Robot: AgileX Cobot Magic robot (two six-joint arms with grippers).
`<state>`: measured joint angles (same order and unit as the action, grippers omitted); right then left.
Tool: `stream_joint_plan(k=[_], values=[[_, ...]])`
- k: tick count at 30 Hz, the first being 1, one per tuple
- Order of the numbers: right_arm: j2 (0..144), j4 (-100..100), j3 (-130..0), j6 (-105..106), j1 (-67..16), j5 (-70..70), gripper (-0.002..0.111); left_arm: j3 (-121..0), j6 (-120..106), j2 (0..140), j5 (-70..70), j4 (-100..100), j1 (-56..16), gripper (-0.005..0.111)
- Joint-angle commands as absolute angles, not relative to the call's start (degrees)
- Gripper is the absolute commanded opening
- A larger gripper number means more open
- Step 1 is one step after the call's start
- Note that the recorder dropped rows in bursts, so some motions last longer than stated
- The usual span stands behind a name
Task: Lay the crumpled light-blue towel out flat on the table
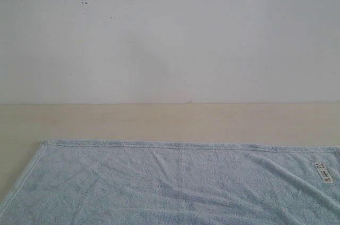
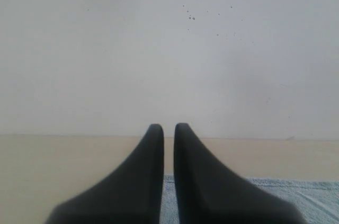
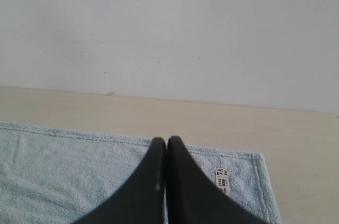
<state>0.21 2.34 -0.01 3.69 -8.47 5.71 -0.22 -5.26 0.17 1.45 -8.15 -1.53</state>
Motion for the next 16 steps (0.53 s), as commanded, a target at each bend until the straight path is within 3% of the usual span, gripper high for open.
stream_joint_plan(k=[1,16], values=[[0.00,2.39,0.00,3.57,-8.55,5.47,0.000,0.00,-4.74,0.00,1.32,-7.90,-1.88,0.009],[0.00,2.83,0.00,3.57,-8.55,4.68,0.000,0.00,-4.74,0.00,1.32,-7.90,-1.88,0.009]])
